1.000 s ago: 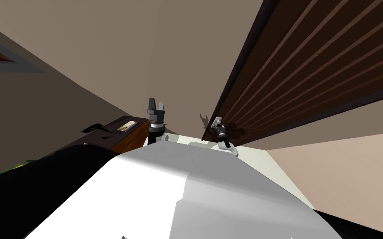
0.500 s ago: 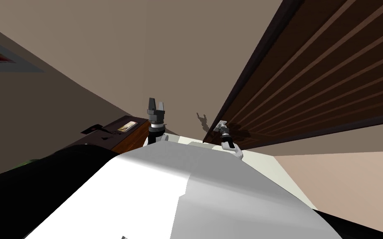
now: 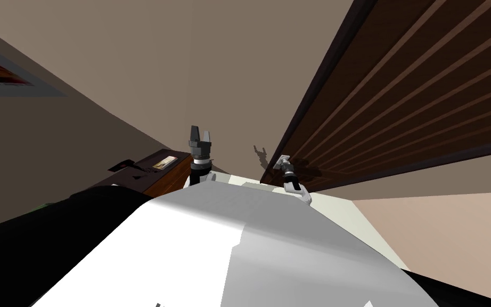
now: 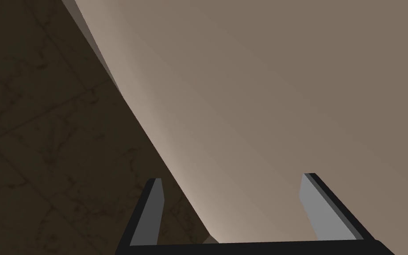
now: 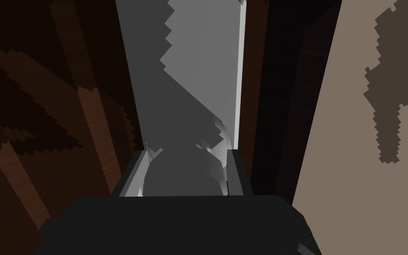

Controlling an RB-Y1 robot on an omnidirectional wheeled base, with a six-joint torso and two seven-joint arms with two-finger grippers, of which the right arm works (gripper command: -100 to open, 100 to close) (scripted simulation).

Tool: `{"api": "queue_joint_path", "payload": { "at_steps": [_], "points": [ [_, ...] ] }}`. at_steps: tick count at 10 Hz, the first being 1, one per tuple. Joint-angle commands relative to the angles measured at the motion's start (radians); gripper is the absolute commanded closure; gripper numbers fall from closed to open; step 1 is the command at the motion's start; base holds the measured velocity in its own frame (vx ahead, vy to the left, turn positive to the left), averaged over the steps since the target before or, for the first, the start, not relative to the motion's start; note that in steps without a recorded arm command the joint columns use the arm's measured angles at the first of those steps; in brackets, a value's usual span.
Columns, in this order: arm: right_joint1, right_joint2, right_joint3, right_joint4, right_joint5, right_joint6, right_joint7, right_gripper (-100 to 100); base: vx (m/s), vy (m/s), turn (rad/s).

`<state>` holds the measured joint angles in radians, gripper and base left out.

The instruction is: Pull the door open

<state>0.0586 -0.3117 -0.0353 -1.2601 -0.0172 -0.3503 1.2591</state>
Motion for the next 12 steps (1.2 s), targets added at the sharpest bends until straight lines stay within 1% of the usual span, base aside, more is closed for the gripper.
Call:
{"api": "queue_joint_path", "payload": {
  "at_steps": [1, 3, 4, 5, 6, 7, 8, 9, 10, 11, 12],
  "points": [
    [-0.008, 0.005, -0.008, 0.008, -0.038, 0.022, -0.013, 100, -0.024, -0.004, 0.010],
    [-0.019, 0.011, -0.020, 0.019, -0.091, 0.052, -0.031, 100, -0.050, -0.008, 0.015],
    [-0.027, 0.016, -0.028, 0.027, -0.122, 0.074, -0.043, 100, -0.067, -0.004, 0.012],
    [-0.027, 0.016, -0.028, 0.027, -0.130, 0.074, -0.043, 100, -0.040, -0.001, 0.010],
    [-0.035, 0.020, -0.036, 0.035, -0.169, 0.095, -0.056, 100, -0.035, -0.004, 0.008],
    [-0.044, 0.025, -0.045, 0.044, -0.196, 0.120, -0.071, 100, -0.050, -0.011, 0.012],
    [-0.044, 0.025, -0.045, 0.044, -0.217, 0.120, -0.071, 100, -0.043, -0.007, 0.016],
    [-0.054, 0.031, -0.055, 0.054, -0.251, 0.147, -0.087, 100, -0.054, -0.013, 0.002],
    [-0.054, 0.031, -0.055, 0.054, -0.269, 0.147, -0.087, 100, -0.044, -0.002, 0.006],
    [-0.064, 0.037, -0.066, 0.064, -0.302, 0.175, -0.103, 100, -0.044, -0.005, 0.007],
    [-0.064, 0.037, -0.066, 0.064, -0.327, 0.175, -0.103, 100, -0.032, -0.012, 0.009]
  ]
}}
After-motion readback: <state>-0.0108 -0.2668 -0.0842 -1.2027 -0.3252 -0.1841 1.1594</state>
